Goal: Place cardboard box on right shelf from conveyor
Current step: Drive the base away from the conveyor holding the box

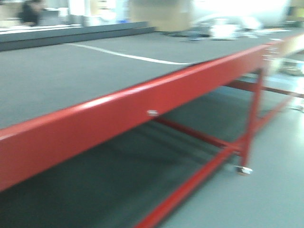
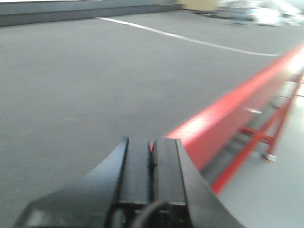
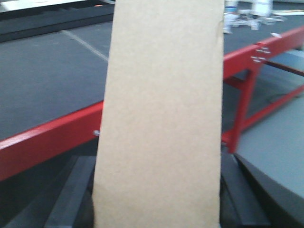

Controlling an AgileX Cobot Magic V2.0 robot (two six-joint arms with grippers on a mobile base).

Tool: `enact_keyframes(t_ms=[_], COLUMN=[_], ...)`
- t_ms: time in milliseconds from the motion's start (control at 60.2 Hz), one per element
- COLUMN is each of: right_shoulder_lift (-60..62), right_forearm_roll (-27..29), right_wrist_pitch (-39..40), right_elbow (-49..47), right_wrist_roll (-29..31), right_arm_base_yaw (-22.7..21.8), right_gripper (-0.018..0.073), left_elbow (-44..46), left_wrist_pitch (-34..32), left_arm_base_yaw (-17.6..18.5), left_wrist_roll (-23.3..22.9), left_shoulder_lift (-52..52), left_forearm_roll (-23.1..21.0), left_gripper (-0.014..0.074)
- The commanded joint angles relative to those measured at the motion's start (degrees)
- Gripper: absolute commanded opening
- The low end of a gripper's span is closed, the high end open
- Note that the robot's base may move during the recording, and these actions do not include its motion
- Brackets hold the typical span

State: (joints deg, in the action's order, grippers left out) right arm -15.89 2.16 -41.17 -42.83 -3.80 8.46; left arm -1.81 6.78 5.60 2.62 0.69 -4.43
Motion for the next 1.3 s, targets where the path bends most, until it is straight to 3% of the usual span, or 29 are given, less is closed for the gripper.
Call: enact_keyframes(t_ms=[0,1278], right_shoulder_lift=[-0.7,-0.7], right_forearm_roll=[-0.2,-0.2], right_wrist_pitch=[6.0,6.0], right_elbow=[-1.4,-1.4], right_wrist_roll=[0.5,0.5], right_arm_base_yaw=[-0.1,-0.1], right_gripper=[0.0203,0.0203], left_elbow=[-0.5,-0.5], left_wrist_pitch=[-4.8,-4.8], left_arm_base_yaw=[0.3,0.3], left_wrist_roll=[0.0,0.0], left_shoulder_lift=[0.8,0.8], left_forearm_roll=[-0.3,-0.3], left_gripper=[-0.0116,-0.0115])
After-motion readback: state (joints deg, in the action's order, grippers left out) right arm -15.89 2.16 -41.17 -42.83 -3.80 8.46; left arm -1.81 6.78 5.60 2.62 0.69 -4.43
